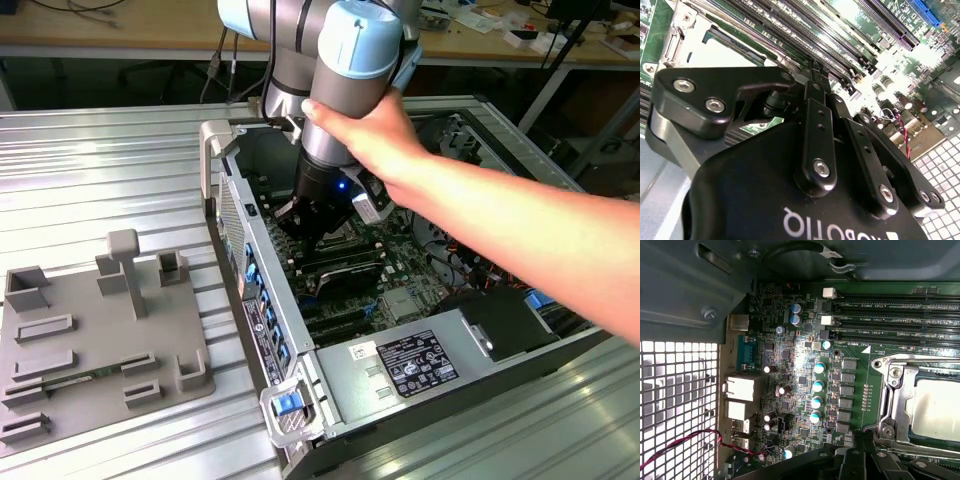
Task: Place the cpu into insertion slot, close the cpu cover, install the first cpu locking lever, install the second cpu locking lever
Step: 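Install the second cpu locking lever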
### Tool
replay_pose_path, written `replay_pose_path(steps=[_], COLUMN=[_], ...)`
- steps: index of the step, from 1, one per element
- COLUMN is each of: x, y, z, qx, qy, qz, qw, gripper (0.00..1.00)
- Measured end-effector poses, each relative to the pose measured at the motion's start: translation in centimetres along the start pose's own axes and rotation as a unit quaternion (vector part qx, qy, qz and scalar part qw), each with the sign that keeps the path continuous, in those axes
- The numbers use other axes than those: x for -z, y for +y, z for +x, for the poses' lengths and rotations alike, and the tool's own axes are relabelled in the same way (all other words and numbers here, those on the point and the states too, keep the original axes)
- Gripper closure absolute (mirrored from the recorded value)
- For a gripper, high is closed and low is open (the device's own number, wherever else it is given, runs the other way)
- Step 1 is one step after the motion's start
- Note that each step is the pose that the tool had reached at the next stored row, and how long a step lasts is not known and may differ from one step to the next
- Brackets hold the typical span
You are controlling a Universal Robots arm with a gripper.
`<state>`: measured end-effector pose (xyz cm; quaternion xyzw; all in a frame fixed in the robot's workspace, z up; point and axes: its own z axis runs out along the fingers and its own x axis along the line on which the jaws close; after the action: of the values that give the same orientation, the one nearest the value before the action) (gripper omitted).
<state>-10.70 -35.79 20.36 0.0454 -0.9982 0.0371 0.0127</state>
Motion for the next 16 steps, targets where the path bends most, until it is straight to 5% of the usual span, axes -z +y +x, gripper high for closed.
replay_pose_path(steps=[7, 8, 10, 11, 13, 16], x=[0.08, 0.82, 2.91, 4.29, 6.46, 6.69], y=[-0.03, -0.53, -1.85, -2.66, -3.73, -3.72], z=[0.02, 0.47, 1.61, 2.31, 3.22, 3.19], qx=[0.000, 0.000, 0.001, 0.002, 0.003, 0.003], qy=[0.0009, 0.0084, 0.0281, 0.0405, 0.0590, 0.0608], qz=[0.0010, 0.0091, 0.0302, 0.0434, 0.0636, 0.0657], qw=[1.00000, 0.99992, 0.99915, 0.99823, 0.99623, 0.99598], gripper=[0.89, 0.89, 0.89, 0.89, 0.89, 0.89])
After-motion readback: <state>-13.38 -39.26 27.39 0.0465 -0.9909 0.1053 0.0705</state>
